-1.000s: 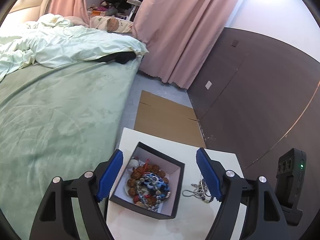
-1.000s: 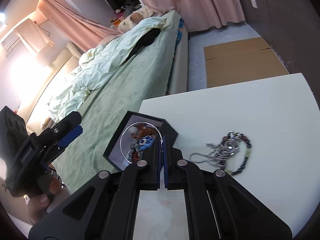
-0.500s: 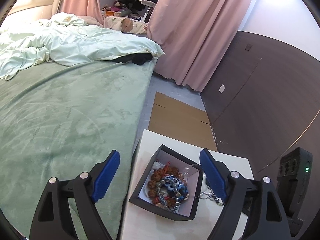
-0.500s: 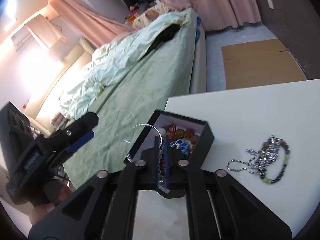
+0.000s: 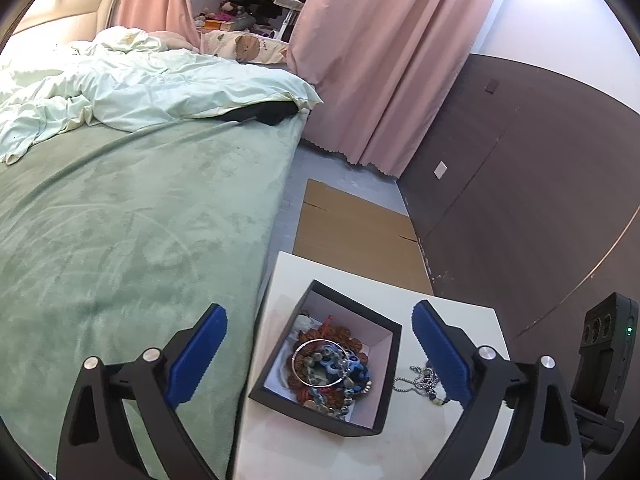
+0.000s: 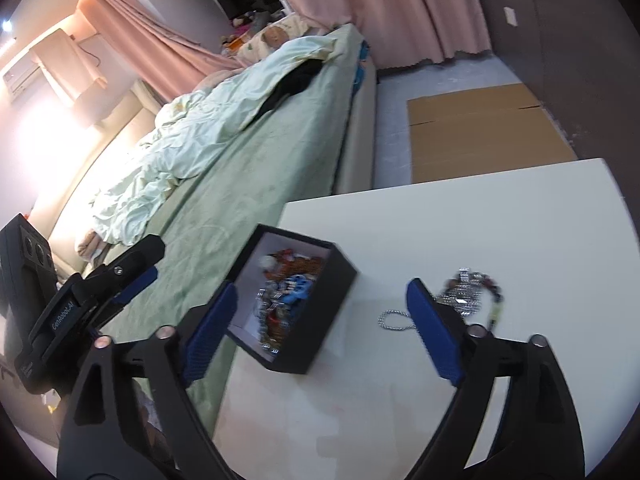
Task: Organize jewelry
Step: 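Move both tools to the remaining chain and bead bracelet pile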
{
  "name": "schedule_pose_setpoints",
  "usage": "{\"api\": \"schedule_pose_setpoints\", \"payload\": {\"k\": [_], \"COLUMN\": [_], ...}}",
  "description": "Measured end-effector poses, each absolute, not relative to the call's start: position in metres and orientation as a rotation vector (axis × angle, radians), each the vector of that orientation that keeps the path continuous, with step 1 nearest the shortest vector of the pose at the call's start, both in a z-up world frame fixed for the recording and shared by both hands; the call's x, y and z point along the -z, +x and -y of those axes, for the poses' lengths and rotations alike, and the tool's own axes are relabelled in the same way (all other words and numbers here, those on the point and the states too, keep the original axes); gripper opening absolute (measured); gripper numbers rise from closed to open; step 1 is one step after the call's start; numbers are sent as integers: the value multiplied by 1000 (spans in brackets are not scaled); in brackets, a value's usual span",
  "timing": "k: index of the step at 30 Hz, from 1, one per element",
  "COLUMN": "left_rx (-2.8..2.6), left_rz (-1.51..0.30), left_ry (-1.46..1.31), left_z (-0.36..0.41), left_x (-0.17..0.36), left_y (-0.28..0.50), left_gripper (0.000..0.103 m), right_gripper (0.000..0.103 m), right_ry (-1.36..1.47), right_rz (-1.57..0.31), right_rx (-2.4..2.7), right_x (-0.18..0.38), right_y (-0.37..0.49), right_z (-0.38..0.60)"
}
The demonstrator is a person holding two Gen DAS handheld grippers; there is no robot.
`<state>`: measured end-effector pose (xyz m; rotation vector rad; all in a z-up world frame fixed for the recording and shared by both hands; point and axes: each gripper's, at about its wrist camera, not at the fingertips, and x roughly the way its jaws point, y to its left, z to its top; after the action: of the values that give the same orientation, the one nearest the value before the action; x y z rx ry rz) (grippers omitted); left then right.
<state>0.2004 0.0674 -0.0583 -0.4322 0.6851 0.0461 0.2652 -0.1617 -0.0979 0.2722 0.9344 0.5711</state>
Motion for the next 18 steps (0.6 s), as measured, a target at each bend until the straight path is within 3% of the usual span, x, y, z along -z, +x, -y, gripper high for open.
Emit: {"api": "schedule_pose_setpoints", "payload": {"k": [14,18], "left_rx": [49,105], "left_rz": [-716,-744], "left_ry": [-383,-348], "left_z": [-22,-1], "left_x": [63,68], "left_y": [208,213], "left_gripper": [95,87], "right_gripper": [92,92], "right_ry": [337,369], "right_rz": [-996,-993], "right_rx": [-417,-372], "right_x": [108,107], "right_y": [266,266], "right_z": [236,260]}}
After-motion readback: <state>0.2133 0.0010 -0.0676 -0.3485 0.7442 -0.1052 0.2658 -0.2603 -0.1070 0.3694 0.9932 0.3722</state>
